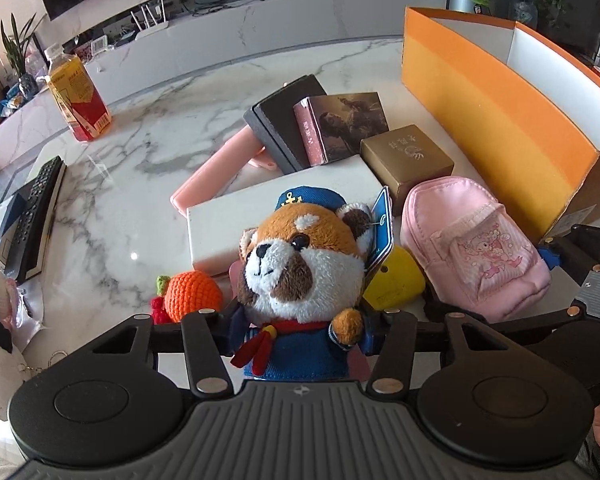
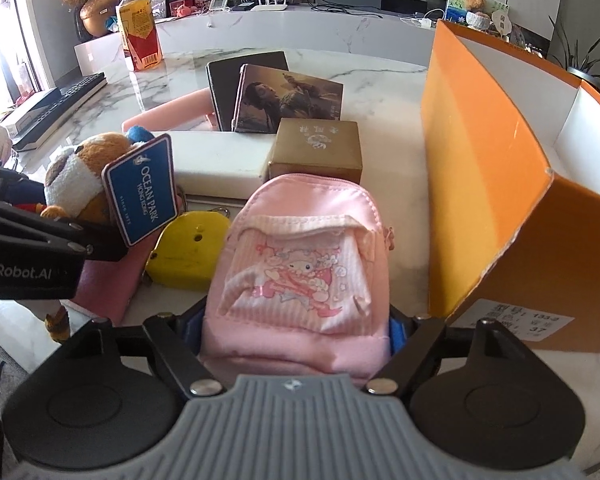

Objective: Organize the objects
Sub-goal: 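Grasp the red panda plush with the left tool while the right tool grasps the pink backpack, then carry the pink backpack into the orange shoebox with the right tool and release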

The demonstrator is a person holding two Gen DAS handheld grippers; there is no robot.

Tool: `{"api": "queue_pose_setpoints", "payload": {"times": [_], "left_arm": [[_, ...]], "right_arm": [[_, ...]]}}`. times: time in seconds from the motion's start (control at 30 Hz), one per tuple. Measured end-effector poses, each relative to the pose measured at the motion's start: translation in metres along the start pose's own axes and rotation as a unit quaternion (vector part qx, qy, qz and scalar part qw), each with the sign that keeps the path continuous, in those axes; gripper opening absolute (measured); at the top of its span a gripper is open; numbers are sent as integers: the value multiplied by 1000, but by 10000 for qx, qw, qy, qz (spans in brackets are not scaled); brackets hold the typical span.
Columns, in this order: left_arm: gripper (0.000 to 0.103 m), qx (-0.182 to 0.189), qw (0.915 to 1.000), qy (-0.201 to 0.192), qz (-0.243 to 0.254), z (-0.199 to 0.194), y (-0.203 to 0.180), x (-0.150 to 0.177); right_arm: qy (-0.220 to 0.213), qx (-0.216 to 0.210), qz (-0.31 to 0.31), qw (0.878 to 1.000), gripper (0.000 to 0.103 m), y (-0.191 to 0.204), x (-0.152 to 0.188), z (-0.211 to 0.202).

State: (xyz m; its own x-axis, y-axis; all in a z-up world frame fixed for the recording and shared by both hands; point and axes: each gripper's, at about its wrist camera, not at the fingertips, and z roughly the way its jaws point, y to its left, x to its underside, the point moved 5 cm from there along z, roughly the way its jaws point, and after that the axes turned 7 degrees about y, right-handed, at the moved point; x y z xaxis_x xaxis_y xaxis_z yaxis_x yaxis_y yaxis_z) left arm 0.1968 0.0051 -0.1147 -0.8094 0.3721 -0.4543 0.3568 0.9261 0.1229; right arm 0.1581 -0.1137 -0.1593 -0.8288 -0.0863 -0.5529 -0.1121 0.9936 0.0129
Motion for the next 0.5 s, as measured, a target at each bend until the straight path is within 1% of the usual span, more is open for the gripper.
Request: {"api": "queue_pose_setpoints", "payload": {"times": [0.07, 0.2, 0.37, 0.43, 0.5], "left_arm": [[59, -8, 9999, -144, -14, -5, 1, -1], [59, 198, 9991, -308, -231, -15, 7, -4], [59, 559, 9949, -515, -659, -26, 19, -6], [59, 515, 9933, -610, -831, -28, 24, -8], [59, 438, 9921, -705, -942, -30, 28, -11]], "right_arm": [[-103, -140, 75, 9998, 77, -1, 0, -5], [-397, -287, 82, 9988, 77, 0, -2, -23], [-749, -761, 33, 9943, 77, 7, -4, -50], [-898, -767, 36, 9930, 77, 8, -4, -61], [-1013, -900, 97, 9907, 77, 5, -3, -75]]}}
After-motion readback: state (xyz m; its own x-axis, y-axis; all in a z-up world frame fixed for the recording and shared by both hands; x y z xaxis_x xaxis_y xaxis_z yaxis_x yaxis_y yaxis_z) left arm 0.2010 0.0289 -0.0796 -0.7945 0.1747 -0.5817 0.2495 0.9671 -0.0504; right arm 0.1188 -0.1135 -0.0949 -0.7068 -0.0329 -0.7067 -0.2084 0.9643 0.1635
